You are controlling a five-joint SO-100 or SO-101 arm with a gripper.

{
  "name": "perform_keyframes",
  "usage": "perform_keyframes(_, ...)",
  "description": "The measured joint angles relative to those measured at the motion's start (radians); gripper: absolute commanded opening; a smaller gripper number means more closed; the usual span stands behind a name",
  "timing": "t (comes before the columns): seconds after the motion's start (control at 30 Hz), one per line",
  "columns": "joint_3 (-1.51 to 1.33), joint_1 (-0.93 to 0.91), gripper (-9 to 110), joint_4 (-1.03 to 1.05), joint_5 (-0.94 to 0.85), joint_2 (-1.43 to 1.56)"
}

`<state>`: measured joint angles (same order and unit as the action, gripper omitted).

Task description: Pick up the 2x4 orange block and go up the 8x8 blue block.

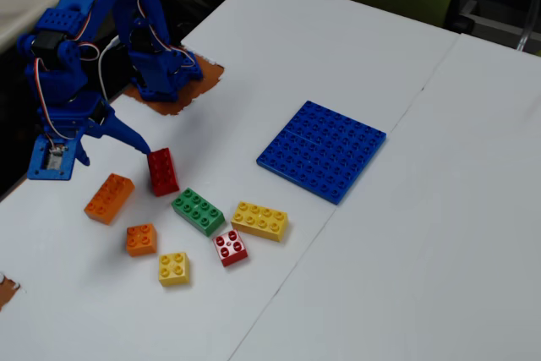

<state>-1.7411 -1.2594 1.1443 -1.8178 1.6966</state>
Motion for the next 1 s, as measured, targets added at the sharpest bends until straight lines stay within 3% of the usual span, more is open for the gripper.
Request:
perform_keyframes(0.33,0.006,0.006,40,-0.175,0.094,-0.141)
perform_keyframes(0.5,0.198,0.005,40,-0.057,0.124,-0.313)
perform_keyframes(1.0,0.186,0.023,26,-0.028,0.130,-0.388)
